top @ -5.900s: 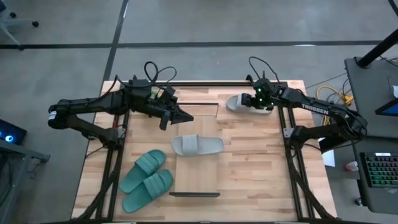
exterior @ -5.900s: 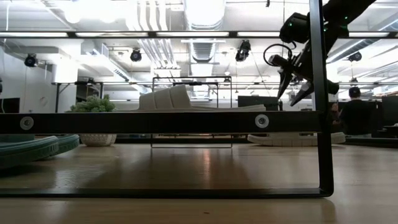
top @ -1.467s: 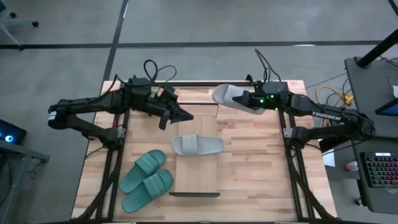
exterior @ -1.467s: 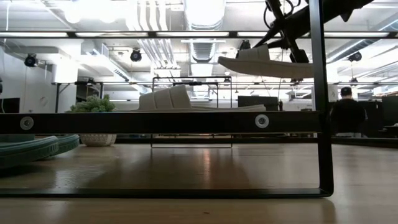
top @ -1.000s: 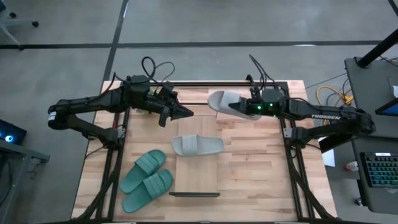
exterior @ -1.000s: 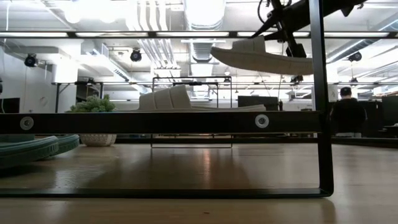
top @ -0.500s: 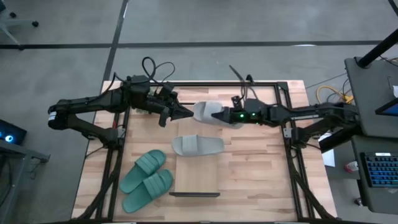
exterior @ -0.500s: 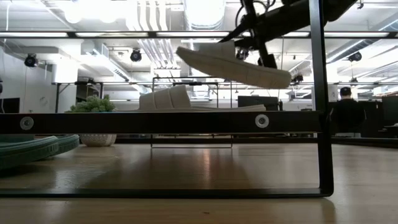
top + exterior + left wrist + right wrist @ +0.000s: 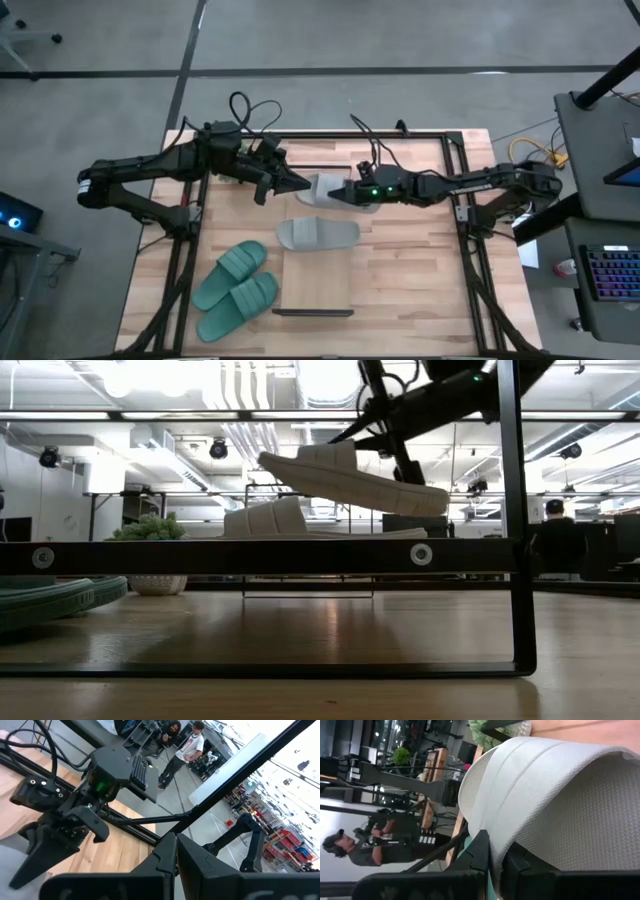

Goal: Pick and place slides into the shelf
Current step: Put the gray slipper on the shelf and align it with the gray slipper

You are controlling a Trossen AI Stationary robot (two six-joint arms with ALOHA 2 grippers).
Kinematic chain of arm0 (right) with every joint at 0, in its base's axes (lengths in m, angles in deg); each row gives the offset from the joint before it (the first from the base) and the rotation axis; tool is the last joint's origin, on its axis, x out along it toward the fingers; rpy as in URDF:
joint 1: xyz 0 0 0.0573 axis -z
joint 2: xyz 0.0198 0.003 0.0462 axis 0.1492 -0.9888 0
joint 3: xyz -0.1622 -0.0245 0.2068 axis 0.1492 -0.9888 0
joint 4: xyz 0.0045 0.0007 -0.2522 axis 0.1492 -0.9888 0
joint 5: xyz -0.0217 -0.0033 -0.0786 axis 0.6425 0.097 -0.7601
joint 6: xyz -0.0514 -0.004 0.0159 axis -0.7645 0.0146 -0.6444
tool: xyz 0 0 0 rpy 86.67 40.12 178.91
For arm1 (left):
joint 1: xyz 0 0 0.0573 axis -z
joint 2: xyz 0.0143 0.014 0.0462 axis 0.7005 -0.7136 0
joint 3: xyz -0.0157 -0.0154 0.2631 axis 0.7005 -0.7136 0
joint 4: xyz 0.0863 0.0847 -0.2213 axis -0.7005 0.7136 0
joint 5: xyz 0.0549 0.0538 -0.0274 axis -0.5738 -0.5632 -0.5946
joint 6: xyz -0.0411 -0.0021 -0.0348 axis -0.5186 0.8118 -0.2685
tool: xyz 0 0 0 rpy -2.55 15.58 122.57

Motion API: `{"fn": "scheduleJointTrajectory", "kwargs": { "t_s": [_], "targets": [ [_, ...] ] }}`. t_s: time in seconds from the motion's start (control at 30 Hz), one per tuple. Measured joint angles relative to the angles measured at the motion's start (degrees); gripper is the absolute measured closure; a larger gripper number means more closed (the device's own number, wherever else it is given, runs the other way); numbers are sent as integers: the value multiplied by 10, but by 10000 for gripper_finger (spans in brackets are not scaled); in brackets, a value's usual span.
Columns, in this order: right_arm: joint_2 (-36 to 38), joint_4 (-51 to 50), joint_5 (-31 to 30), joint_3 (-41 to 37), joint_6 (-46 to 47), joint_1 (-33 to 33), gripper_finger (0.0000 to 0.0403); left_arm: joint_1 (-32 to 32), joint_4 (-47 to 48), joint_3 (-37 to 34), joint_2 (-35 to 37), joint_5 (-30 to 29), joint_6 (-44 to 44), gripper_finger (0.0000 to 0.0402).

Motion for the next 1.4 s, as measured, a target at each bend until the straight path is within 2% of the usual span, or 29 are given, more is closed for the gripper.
{"fn": "scheduleJointTrajectory", "kwargs": {
  "t_s": [0.4, 0.67, 1.4],
  "targets": [
    [-100, -159, 26, 176, -89, 14, 390, 0, -2, 0, 0, 4, -1, 402],
    [-158, -198, 57, 254, -119, 21, 390, 0, -2, 0, 1, 19, -2, 402],
    [-182, -206, 57, 261, -109, 26, 390, 1, -13, 0, 10, 21, -1, 402]
  ]
}}
